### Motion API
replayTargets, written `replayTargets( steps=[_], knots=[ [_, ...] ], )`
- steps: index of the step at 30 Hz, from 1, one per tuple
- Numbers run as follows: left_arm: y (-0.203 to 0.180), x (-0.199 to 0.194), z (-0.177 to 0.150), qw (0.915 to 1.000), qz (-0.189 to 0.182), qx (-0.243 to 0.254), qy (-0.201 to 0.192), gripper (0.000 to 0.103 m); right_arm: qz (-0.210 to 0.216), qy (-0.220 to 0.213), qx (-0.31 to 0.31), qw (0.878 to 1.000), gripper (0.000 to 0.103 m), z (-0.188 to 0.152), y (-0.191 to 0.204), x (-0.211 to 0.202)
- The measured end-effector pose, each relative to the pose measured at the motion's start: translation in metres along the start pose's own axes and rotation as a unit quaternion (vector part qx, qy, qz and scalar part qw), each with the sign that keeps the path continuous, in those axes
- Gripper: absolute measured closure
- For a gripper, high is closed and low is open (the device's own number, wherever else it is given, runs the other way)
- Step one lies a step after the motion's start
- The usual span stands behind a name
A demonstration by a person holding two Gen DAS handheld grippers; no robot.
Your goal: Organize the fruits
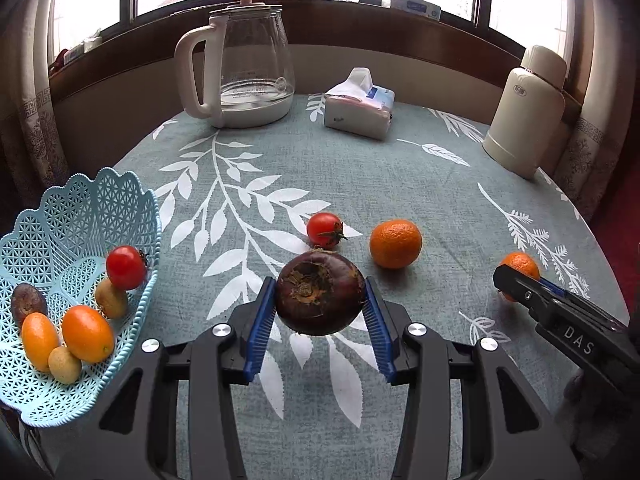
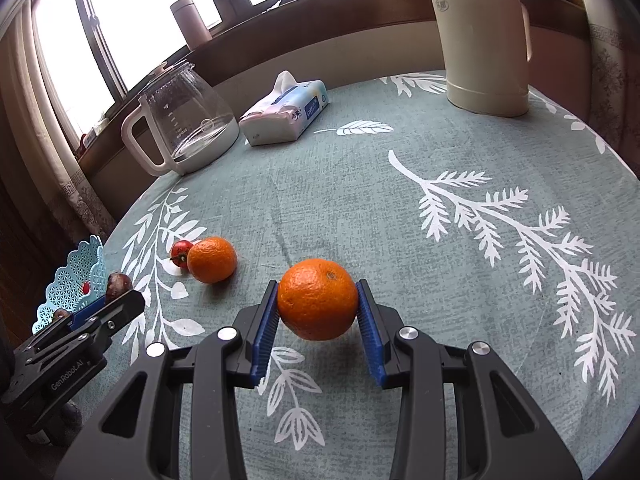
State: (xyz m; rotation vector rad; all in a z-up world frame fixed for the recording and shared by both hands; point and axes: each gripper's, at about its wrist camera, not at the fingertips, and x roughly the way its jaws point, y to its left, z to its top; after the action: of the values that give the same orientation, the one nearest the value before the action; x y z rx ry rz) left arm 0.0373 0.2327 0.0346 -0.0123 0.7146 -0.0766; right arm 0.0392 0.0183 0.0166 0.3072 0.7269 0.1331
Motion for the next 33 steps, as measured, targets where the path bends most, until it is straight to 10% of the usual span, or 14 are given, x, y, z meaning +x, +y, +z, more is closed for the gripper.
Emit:
replayTargets(
  steps=[33],
  knots=[
    [0.071, -0.061, 0.001, 0.9946, 0.054, -0.056, -0.068, 0.058, -0.006, -0.018, -0.026, 0.999, 0.065, -0.006, 0.022, -0.016]
  ],
)
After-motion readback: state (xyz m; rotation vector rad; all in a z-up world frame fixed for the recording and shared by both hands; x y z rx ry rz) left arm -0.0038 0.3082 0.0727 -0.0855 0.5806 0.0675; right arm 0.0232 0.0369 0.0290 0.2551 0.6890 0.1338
